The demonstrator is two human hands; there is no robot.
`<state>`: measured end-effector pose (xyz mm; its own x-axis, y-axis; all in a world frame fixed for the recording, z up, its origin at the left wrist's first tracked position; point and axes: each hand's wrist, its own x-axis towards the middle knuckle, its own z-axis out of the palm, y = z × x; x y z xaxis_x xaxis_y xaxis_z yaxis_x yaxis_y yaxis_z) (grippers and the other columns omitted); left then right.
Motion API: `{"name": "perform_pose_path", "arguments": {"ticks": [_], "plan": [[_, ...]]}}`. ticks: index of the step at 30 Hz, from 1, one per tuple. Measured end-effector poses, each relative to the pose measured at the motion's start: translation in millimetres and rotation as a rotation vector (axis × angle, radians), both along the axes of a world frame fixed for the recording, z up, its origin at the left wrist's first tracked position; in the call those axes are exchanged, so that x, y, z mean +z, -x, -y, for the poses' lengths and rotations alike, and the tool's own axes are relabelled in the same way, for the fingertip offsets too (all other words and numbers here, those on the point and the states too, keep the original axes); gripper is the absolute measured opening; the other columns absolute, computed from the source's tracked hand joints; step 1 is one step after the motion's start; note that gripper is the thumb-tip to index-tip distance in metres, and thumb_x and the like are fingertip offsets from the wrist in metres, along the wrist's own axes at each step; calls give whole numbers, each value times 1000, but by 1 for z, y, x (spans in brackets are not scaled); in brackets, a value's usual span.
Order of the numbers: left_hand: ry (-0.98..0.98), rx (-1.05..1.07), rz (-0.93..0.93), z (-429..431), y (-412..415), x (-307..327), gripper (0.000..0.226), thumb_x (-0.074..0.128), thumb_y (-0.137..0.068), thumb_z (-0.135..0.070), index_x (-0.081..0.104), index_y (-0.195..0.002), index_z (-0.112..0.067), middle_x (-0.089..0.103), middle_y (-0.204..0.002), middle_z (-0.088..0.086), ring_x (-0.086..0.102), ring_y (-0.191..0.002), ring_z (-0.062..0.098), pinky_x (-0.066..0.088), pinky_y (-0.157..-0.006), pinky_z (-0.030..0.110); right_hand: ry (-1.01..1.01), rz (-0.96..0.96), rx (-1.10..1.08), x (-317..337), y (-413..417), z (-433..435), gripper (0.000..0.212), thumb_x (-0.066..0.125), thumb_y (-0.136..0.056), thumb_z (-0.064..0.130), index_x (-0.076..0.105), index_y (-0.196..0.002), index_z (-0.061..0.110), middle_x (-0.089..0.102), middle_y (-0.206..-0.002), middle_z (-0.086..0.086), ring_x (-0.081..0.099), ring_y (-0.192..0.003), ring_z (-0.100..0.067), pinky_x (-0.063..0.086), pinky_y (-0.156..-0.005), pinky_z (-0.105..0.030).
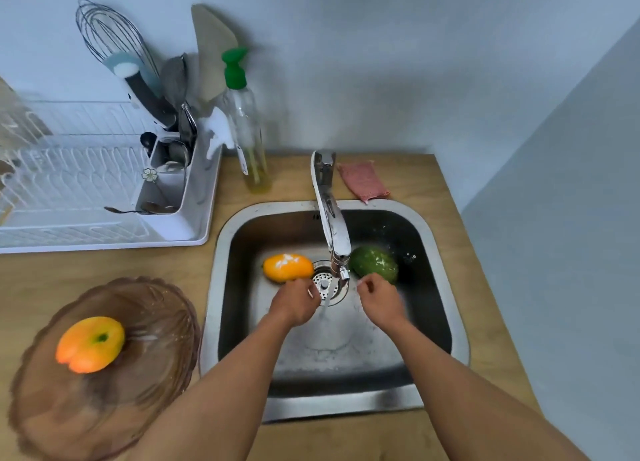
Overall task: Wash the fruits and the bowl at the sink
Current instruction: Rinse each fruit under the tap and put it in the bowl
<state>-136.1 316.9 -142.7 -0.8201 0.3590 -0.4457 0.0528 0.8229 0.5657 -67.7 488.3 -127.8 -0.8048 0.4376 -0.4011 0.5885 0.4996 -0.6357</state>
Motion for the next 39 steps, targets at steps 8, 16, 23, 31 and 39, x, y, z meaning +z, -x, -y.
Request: {"name": "perform_pose_path", "arguments": {"ticks": [8,16,23,31,39], "plan": [[4,106,88,-11,7,-33,17,50,-88,-25,58,-73,-20,71,-92,14,64,-85,33,52,-74,40,-191,88,62,-24,23,-45,77,68,-87,22,23,-148,8,22,-151,-16,25,-139,-34,30,-113,-44],[27,120,168,-28,11,-50,13,57,-84,-20,55,-77,-31,69,-103,9,61,-90,27,46,-71,31,-285,197,145,-56,50,-63,101,76,-80,32,11,-153,8,20,-155,-18,21,-142,-36,24,-115,-47],[52,154,202,-28,4,-52,10,58,-86,-20,65,-94,-18,71,-106,9,63,-96,30,50,-78,33,-283,140,136,-66,56,-67,93,84,-69,34,31,-139,5,39,-134,-20,44,-123,-39,43,-104,-46],[-44,315,291,-20,-7,-37,23,45,-98,-26,63,-104,-12,69,-107,12,62,-101,31,42,-76,33,-51,52,151,-51,22,-46,88,83,-63,43,41,-135,18,48,-128,-4,56,-112,-27,48,-95,-36],[-417,604,610,-16,-4,-16,43,36,-99,-55,59,-110,-20,68,-89,8,63,-70,21,52,-65,30,50,8,170,-36,0,9,89,82,-60,44,41,-136,22,49,-128,2,56,-112,-20,48,-94,-33]]}}
